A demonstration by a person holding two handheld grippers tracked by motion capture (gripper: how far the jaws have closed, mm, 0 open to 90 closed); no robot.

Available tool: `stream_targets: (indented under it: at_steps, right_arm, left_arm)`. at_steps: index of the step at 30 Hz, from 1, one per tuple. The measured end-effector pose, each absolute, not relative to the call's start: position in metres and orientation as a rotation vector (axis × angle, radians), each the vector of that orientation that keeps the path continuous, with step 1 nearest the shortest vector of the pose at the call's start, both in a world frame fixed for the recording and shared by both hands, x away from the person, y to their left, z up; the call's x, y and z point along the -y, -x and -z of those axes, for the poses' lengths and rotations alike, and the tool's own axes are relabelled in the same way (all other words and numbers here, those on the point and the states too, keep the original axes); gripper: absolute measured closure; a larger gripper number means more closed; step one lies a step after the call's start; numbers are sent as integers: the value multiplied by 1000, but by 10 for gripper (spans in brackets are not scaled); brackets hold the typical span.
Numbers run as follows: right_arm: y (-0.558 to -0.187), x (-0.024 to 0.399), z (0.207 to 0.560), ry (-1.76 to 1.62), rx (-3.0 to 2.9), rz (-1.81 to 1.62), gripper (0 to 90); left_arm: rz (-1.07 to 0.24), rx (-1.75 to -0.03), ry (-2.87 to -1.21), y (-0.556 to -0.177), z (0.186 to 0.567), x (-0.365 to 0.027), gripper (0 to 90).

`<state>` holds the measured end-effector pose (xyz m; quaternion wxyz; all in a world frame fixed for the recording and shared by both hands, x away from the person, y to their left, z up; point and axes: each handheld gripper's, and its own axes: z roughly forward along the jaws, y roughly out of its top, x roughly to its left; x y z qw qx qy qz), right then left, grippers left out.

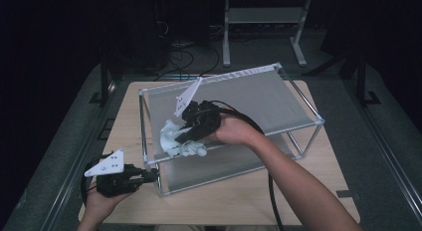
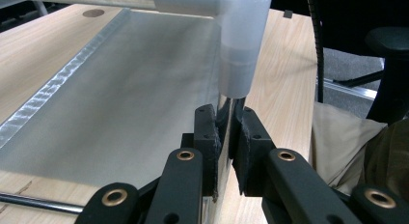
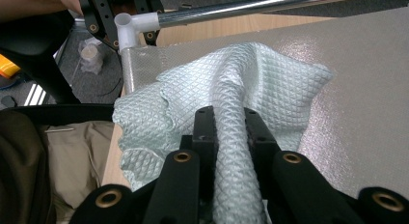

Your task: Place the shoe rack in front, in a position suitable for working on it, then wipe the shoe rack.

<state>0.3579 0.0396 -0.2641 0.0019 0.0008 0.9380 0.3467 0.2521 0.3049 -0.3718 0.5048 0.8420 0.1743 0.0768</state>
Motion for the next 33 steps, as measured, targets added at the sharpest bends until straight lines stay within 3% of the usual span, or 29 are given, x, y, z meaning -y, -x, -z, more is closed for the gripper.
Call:
stream_targets:
  at_steps: [5,12,18,33]
  right_arm:
    - [-355,-59,265,50,-2946,-1109,785]
    - [-361,-34,263,-42,-2927,-1056,786]
    - [-353,-58,262,39,-2934,-1044,783]
    - [-359,-59,262,-12,-2932,-1032,783]
  left_arm:
    - [-201,-431,-2034,-251,372,-307,810]
    - [-201,-432,-2035,-251,372,-308,810]
    - [-199,-433,-2023,-251,373,-309,810]
    - [-195,-435,-2028,-253,372,-308,810]
